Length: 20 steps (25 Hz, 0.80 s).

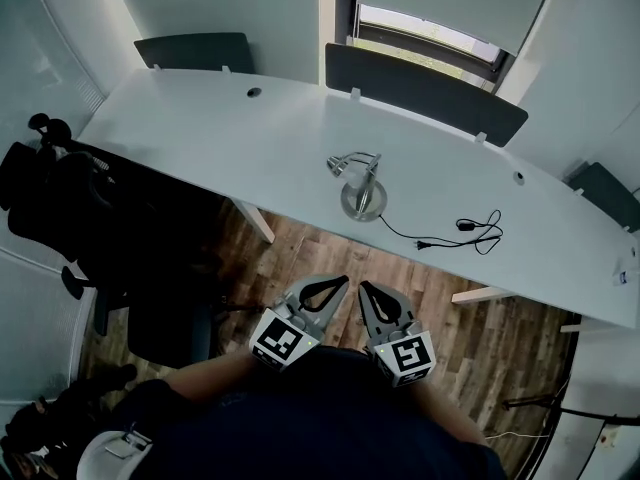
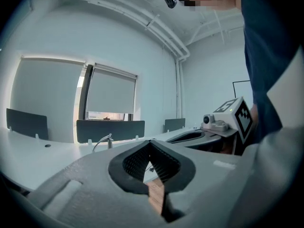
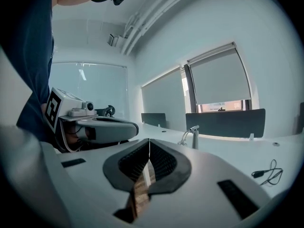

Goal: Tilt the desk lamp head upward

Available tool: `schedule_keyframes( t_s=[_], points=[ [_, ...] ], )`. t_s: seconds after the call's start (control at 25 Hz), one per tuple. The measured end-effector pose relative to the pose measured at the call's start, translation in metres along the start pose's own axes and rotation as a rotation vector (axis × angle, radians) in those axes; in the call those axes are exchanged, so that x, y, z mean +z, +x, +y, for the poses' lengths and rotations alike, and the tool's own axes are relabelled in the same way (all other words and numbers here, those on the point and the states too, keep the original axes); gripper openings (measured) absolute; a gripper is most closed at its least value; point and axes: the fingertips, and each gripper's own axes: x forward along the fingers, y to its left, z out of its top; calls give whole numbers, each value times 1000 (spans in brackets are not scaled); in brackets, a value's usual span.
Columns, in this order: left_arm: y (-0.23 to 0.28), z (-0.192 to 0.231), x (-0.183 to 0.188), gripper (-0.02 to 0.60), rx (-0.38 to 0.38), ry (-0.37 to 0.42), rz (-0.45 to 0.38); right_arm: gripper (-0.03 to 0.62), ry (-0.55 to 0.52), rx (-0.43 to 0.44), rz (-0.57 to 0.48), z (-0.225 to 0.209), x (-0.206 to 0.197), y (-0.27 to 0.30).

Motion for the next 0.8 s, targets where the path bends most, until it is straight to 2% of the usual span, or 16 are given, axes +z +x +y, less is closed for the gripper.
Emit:
schedule_keyframes(
  t_s=[0.16, 0.44, 0.6, 0.8],
  points=[
    [34, 61, 11, 6, -32, 47, -15, 11, -11, -46, 12, -30, 13, 56],
    [75, 140, 33, 6, -127, 65, -49, 11, -3, -145, 34, -72, 42, 131],
    [93, 167, 36, 6, -154, 65, -52, 11, -7, -198, 43, -93, 47, 154],
    [114, 181, 31, 6, -152, 57, -35, 11, 20, -204, 60, -116, 42, 164]
  ],
)
